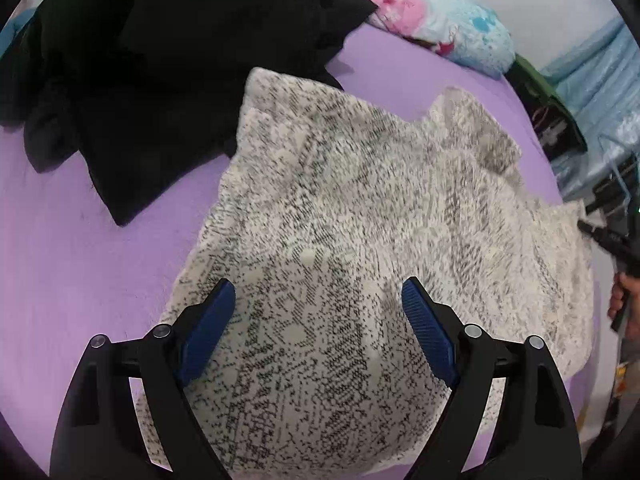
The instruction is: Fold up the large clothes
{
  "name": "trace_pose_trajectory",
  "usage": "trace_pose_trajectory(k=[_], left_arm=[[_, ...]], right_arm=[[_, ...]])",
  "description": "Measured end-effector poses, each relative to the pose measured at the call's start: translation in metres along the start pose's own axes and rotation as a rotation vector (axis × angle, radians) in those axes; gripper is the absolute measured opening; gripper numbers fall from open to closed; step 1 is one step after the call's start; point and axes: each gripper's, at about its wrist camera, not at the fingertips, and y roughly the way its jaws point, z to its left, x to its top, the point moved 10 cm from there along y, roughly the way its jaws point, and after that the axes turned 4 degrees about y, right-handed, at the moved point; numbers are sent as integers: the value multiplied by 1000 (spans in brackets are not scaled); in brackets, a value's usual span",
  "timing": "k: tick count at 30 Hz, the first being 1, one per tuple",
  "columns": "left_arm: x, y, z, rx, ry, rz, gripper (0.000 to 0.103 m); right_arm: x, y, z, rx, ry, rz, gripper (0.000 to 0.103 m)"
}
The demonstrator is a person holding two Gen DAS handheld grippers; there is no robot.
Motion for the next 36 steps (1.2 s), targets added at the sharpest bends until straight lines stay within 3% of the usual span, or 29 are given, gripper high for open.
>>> trace_pose_trajectory(k=[5,9,10,11,13,17,21,25,30,36], left_arm=[[1,-2,3,-2,-7,-5,82],[1,-4,3,-14,-10,-4,82],[1,-4,4,-22,-17,-3,83],[2,-4,4,-44,-34,-1,85],[3,-5,4,-92,-67,-9,88],[6,-12,9,-175,-142,-22,88],[5,-17,13,-199,-162,-17,88],[4,-27,15,-215,-174,-23,88],[3,-35,29,-236,-201,-15,88],[-9,-38,50,-278,-248,18,88]], right_arm=[[-15,29,-21,-13,96,20,16],[-20,30,-21,-13,119,-15,18],[-20,27,-19,-29,105,-25,25],[-21,20,-15,-76,54,-43,43],[-27,7,-7,-119,-35,-65,58],[-44,-20,8,-137,-98,-95,70],[-67,-47,27,-155,-137,-151,75],[-97,-73,36,-127,-95,-195,79],[-132,-92,50,-51,-23,-206,82],[-158,-107,52,-46,-4,-208,86]])
